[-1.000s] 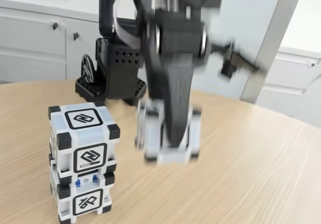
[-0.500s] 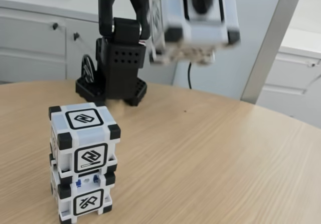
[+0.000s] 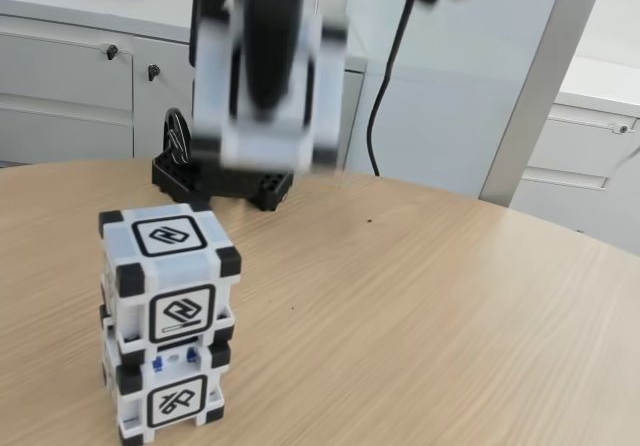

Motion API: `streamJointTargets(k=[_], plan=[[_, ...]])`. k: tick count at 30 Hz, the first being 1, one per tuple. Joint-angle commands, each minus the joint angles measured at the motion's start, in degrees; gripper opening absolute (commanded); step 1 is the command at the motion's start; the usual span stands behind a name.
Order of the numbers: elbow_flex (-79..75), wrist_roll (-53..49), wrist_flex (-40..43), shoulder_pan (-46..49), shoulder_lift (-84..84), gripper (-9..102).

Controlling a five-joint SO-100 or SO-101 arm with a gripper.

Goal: Stack cubes from left to right.

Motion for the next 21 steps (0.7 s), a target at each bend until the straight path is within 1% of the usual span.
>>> streamJointTargets(k=[1, 11, 21], plan=[[-3.08, -0.97, 0.62, 1.05, -1.32, 18], [-3.08, -5.89, 0.62, 12.83, -1.49, 19], [-2.11, -8.09, 0.53, 12.57, -1.58, 18]])
